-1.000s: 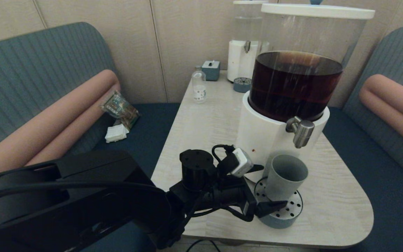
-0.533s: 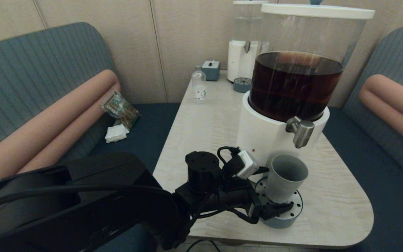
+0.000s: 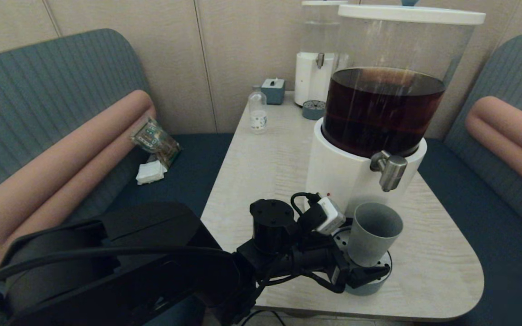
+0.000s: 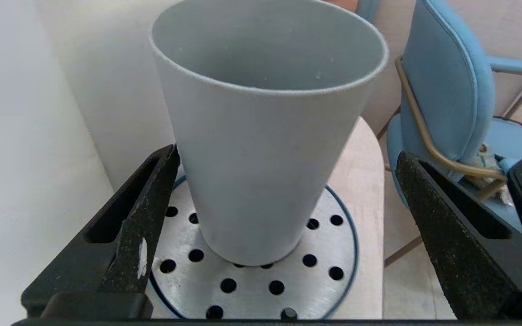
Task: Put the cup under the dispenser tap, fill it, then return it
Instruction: Place the cup next to the water dispenser
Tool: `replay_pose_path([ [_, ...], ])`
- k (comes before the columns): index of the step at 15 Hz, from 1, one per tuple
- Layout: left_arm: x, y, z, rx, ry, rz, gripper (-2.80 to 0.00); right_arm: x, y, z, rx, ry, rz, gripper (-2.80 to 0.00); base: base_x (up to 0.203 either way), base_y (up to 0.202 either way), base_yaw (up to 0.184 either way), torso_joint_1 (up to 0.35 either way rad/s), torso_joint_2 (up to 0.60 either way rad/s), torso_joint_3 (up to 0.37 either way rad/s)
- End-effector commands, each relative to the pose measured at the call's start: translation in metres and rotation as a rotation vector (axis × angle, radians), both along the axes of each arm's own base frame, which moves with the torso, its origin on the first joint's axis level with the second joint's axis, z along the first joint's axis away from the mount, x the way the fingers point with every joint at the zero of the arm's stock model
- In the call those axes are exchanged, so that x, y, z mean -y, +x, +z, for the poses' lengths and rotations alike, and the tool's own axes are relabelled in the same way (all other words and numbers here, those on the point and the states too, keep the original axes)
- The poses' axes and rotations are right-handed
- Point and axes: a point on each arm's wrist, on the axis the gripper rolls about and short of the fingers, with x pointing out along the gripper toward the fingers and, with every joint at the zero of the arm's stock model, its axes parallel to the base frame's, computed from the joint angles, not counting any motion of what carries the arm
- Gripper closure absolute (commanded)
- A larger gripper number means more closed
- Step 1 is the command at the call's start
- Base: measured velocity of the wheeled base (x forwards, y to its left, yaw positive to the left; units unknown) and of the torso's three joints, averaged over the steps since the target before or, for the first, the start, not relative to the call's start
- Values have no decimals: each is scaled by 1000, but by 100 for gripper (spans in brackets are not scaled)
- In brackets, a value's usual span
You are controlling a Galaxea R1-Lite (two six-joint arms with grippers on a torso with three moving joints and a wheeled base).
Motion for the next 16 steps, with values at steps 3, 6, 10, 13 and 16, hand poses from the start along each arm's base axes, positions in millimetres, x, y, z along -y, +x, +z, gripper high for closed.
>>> replay_pose_path([
  [3, 6, 3, -3, 9, -9, -5, -280, 0, 0, 0, 2, -1, 1, 0, 0, 0, 0, 0, 0, 0],
  [6, 12, 8, -8, 15, -15, -4, -280, 0, 0, 0, 2, -1, 1, 0, 0, 0, 0, 0, 0, 0],
  [10, 19, 14, -12, 21, -33, 7, -280, 0, 0, 0, 2, -1, 1, 0, 0, 0, 0, 0, 0, 0],
  [13, 20, 15, -11, 27, -41, 8, -280, 0, 0, 0, 2, -1, 1, 0, 0, 0, 0, 0, 0, 0],
  [16, 22, 17, -11, 26, -49, 20, -280, 0, 0, 0, 2, -1, 1, 0, 0, 0, 0, 0, 0, 0],
])
